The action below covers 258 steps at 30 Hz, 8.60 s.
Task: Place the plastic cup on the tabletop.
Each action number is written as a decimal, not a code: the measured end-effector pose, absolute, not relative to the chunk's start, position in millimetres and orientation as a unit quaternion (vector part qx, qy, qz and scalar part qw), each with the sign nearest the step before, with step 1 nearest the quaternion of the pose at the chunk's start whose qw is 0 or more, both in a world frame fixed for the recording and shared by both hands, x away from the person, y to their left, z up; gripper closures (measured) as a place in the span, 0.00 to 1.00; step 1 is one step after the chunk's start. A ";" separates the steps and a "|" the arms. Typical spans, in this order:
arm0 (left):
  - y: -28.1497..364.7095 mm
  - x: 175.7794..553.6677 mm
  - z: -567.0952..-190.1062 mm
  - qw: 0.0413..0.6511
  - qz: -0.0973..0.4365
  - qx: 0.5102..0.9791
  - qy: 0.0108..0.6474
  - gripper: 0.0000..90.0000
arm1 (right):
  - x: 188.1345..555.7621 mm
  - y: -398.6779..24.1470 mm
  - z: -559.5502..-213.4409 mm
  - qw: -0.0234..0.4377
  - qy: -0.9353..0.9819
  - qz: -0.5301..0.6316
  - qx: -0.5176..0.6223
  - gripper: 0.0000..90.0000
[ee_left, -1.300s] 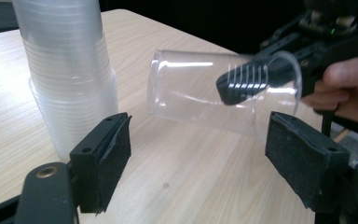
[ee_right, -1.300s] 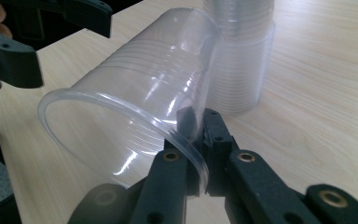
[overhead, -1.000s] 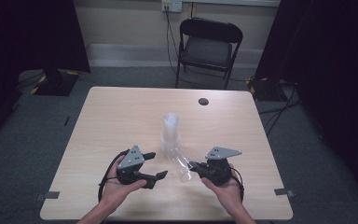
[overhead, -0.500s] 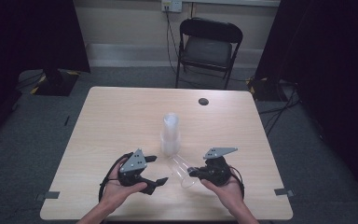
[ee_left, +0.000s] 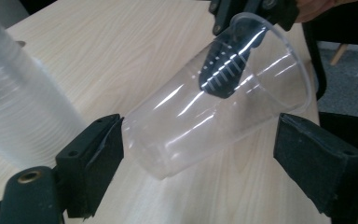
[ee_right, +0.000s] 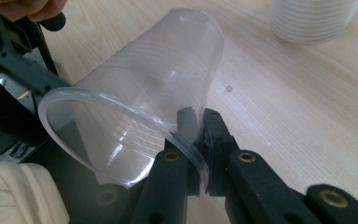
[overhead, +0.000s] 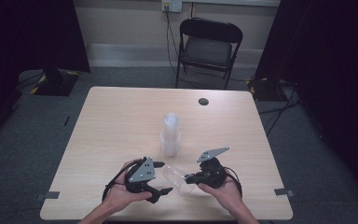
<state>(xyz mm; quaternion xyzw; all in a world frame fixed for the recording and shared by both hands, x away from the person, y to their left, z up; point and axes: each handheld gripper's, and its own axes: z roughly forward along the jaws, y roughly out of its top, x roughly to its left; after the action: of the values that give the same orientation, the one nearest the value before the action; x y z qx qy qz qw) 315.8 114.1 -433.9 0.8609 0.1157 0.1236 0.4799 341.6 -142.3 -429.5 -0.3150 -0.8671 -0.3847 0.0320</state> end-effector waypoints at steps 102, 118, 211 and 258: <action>87.3 320.7 -451.1 0.514 0.156 0.829 0.156 0.31 | 345.5 -150.4 -426.7 0.024 -0.795 -0.483 -0.367 0.72; 110.2 330.5 -444.1 0.555 0.147 0.787 0.225 0.31 | 348.1 -166.1 -423.9 0.006 -0.767 -0.527 -0.367 0.69; 194.5 462.6 -442.8 0.507 0.257 0.700 0.433 0.30 | 343.8 -189.7 -430.9 -0.079 -0.754 -0.513 -0.404 0.58; 201.8 447.5 -473.4 0.430 0.225 0.758 0.436 0.18 | 343.0 -188.4 -429.8 -0.084 -0.758 -0.506 -0.403 0.58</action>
<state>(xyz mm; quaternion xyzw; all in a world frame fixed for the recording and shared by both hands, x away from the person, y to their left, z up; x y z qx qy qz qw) 447.5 201.8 -473.4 0.7583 0.4356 0.2250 0.4297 343.0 -188.4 -429.8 -0.4035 -0.7578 -0.5060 -0.0835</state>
